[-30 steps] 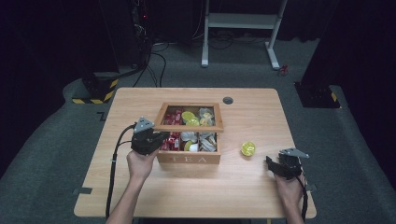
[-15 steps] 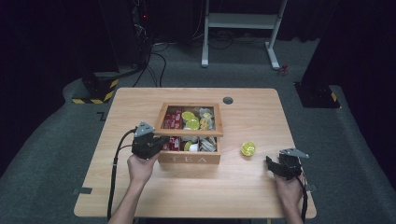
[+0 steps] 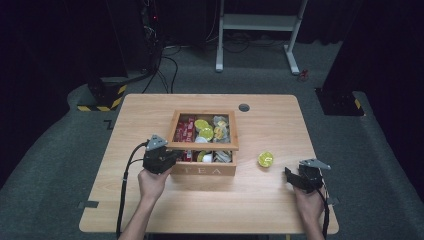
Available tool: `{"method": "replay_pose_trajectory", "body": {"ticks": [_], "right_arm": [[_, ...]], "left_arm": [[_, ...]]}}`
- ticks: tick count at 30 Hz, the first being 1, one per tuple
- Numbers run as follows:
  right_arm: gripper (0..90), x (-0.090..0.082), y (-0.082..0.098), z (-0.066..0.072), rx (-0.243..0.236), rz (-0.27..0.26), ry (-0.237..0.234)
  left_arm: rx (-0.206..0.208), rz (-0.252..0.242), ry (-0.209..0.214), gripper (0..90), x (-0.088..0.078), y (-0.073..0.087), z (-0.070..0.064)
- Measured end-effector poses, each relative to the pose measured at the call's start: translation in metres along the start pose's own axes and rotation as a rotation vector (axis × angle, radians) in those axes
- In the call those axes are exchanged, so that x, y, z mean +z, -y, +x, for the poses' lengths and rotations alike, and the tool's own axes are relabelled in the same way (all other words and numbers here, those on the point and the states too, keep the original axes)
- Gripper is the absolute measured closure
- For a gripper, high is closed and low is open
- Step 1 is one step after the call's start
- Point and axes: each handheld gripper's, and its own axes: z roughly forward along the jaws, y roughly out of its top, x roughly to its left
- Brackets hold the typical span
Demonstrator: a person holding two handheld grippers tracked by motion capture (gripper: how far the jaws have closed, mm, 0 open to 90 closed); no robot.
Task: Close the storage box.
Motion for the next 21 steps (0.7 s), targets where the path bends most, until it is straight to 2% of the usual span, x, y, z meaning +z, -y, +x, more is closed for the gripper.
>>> {"method": "replay_pose_trajectory", "body": {"ticks": [4,21], "right_arm": [[39.3,0.000,0.000,0.000,0.000,0.000,0.000],[39.3,0.000,0.000,0.000,0.000,0.000,0.001]], "left_arm": [[0.008,0.008,-0.012,87.3,0.002,0.003,-0.001],[0.004,0.028,-0.014,86.3,0.007,0.013,-0.002]]}}
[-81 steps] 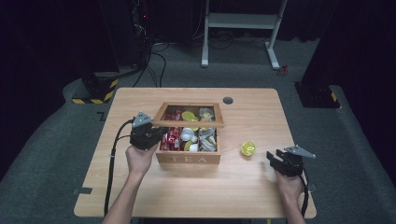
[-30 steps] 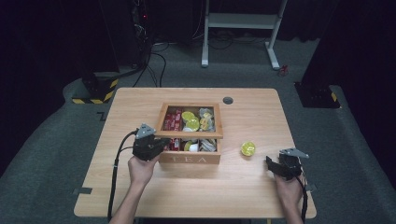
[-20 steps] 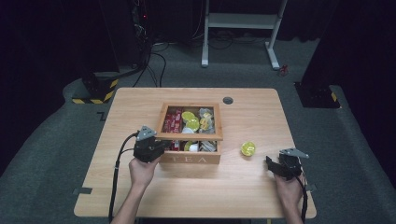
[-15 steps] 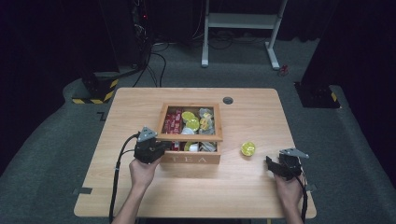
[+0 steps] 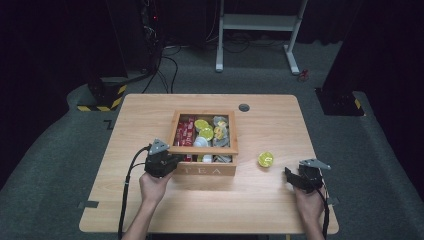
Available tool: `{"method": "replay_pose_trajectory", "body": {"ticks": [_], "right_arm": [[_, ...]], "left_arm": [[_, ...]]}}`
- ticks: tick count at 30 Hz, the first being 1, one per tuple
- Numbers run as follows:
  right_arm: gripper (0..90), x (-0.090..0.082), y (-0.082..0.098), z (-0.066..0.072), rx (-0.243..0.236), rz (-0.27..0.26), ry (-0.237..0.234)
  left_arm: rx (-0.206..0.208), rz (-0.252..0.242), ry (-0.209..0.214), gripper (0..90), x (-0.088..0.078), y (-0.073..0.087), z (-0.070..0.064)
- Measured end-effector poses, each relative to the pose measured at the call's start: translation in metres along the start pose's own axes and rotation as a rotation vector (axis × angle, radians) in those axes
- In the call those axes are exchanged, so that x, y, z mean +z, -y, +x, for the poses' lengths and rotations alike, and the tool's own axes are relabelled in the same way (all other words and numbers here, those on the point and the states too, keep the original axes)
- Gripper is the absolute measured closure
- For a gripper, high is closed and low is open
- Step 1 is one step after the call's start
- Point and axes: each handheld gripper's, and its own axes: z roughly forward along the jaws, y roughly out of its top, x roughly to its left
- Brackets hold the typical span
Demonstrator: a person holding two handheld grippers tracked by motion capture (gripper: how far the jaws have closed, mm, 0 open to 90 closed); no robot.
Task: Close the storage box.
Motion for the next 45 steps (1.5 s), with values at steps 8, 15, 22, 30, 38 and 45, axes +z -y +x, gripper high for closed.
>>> {"method": "replay_pose_trajectory", "body": {"ticks": [8,15,22,30,38,45], "right_arm": [[39.3,0.000,0.000,0.000,-0.003,-0.001,0.001],[38.9,0.000,0.000,0.001,0.006,0.003,0.001],[38.8,0.000,0.000,0.001,0.004,0.002,0.002],[38.8,0.000,0.000,0.001,0.004,0.002,0.002],[38.7,0.000,0.000,0.001,0.005,0.002,0.002],[38.7,0.000,0.000,0.001,0.005,0.002,0.002]], "left_arm": [[-0.007,0.008,0.001,85.4,0.003,0.005,0.000],[-0.016,0.018,0.003,84.0,0.005,0.011,0.000],[-0.023,0.026,0.009,83.4,0.007,0.015,-0.002],[-0.013,0.027,0.013,80.1,0.003,0.018,-0.005],[-0.026,0.055,0.026,78.9,0.002,0.029,-0.004],[-0.040,0.037,0.027,77.4,-0.003,0.035,-0.005]]}}
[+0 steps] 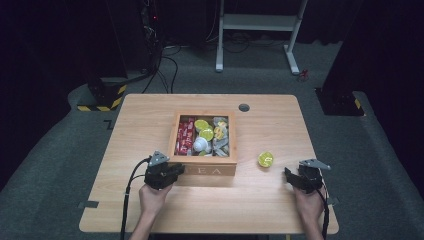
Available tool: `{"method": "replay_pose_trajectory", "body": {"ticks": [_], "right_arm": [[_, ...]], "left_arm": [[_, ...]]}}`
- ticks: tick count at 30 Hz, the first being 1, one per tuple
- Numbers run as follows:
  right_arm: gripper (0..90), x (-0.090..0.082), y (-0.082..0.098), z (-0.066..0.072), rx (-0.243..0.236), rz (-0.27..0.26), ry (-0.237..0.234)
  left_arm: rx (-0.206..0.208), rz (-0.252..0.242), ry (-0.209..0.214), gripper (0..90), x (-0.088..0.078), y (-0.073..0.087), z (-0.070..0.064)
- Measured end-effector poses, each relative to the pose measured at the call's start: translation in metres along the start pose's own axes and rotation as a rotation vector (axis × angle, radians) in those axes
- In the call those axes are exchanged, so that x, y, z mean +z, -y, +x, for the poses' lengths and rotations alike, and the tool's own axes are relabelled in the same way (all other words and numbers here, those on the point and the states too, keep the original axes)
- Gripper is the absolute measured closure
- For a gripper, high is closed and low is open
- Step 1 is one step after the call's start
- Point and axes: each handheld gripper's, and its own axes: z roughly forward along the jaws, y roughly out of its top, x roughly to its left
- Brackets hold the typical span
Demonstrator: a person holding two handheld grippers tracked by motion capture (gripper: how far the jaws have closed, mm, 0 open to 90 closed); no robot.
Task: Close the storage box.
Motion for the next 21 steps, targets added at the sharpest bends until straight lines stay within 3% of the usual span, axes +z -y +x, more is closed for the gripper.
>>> {"method": "replay_pose_trajectory", "body": {"ticks": [8,13,21], "right_arm": [[38.6,0.000,0.000,0.000,0.000,0.000,0.000],[38.6,0.000,0.000,0.000,0.000,0.000,0.000],[38.6,0.000,0.000,0.000,0.000,0.000,0.000]], "left_arm": [[-0.007,-0.037,0.012,72.4,-0.012,0.003,-0.001],[-0.011,-0.053,-0.011,65.1,-0.024,0.008,0.007],[-0.034,-0.114,-0.071,63.2,-0.044,0.017,0.019]]}}
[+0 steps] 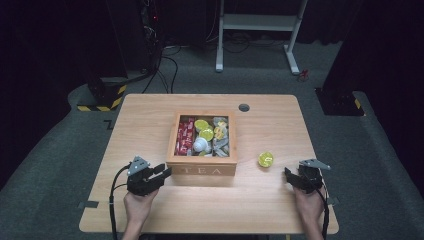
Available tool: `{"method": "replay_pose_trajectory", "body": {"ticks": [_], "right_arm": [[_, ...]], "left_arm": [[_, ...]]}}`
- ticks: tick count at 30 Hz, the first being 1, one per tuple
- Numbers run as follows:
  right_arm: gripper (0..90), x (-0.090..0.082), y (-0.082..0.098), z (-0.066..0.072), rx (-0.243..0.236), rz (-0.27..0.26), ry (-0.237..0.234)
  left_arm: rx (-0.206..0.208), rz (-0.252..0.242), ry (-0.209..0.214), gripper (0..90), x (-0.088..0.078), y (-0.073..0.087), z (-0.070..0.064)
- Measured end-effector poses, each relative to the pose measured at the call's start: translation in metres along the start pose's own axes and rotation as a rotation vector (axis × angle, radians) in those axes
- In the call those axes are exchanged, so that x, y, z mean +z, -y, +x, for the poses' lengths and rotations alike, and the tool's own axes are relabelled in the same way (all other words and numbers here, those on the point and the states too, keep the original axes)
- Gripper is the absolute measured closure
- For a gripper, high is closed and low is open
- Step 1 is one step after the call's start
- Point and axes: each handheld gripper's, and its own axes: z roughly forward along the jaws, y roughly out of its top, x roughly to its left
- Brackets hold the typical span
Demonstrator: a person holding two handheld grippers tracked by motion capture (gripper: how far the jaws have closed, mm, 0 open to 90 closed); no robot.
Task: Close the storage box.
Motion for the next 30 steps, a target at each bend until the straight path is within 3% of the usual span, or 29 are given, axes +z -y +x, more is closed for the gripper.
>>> {"method": "replay_pose_trajectory", "body": {"ticks": [8,22,30], "right_arm": [[38.6,0.000,0.000,0.000,0.000,0.000,0.000],[38.6,0.000,0.000,0.000,0.000,0.000,0.000],[38.5,0.000,0.000,0.000,0.000,0.000,-0.001]], "left_arm": [[-0.039,-0.016,-0.039,61.0,-0.008,0.002,0.016],[-0.054,0.026,-0.171,53.7,-0.011,0.018,0.040],[-0.065,0.054,-0.215,50.5,-0.005,0.028,0.051]]}}
